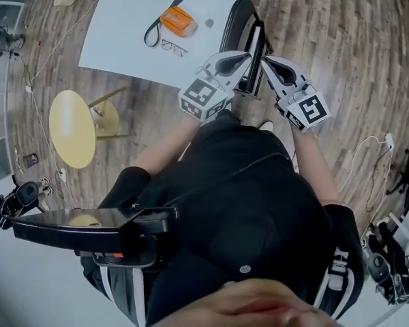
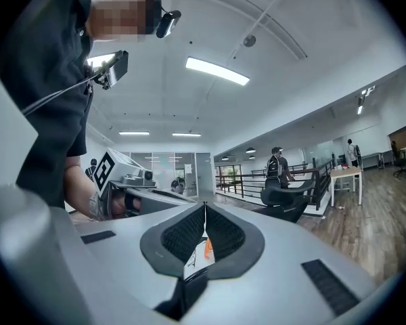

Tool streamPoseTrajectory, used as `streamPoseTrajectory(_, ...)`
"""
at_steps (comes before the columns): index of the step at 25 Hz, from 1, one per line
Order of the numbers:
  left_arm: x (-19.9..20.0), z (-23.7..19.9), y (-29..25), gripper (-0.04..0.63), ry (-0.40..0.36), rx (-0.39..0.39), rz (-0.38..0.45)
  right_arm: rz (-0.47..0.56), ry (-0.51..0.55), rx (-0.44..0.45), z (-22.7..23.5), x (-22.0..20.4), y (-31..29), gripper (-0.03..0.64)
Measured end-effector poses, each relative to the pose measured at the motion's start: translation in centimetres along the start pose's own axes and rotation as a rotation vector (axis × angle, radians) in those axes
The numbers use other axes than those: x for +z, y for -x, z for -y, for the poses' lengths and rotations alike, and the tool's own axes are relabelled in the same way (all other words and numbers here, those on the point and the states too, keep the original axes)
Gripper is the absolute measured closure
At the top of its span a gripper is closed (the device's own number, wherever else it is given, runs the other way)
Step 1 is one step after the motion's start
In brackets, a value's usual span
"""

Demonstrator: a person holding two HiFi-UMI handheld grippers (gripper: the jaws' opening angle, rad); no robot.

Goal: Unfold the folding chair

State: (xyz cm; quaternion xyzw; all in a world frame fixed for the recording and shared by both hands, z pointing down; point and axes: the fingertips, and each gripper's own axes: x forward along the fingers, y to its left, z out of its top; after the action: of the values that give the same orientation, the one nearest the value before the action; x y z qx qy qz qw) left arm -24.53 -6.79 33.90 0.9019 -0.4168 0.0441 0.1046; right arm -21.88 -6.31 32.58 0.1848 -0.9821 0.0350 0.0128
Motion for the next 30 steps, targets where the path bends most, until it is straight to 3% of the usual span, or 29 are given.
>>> streamPoseTrajectory(4, -1.2, -4.4, -0.1, 0.591, 0.025, 0.007, -0.048, -0.016, -0.015, -0.049, 0.8, -0.8, -3.1, 0.607)
streamPoseTrajectory(7, -4.1, -7.9, -0.6, 0.591, 0.078, 0.049, -0.171, -0.029, -0.030, -0.086, 1.3, -1.5, -4.8, 0.607)
streamPoseTrajectory(11, -8.8, -11.5, -1.3, 0.585, 0.214, 0.089, -0.331, -0.048, -0.041, -0.123, 1.3, -2.2, -5.9, 0.607)
streamPoseTrajectory(18, -14.4, -14.4, -3.4, 0.453, 0.366, 0.114, -0.530, -0.075, -0.088, -0.198, 2.4, -3.7, -6.2, 0.607)
streamPoseTrajectory(23, -17.3, -15.5, -4.8, 0.400, 0.369, 0.145, -0.618, -0.088, -0.102, -0.239, 3.4, -3.9, -5.9, 0.607)
streamPoseTrajectory(30, -21.3, -16.0, -6.4, 0.399, 0.373, 0.145, -0.729, -0.105, -0.123, -0.297, 4.5, -4.6, -4.2, 0.607)
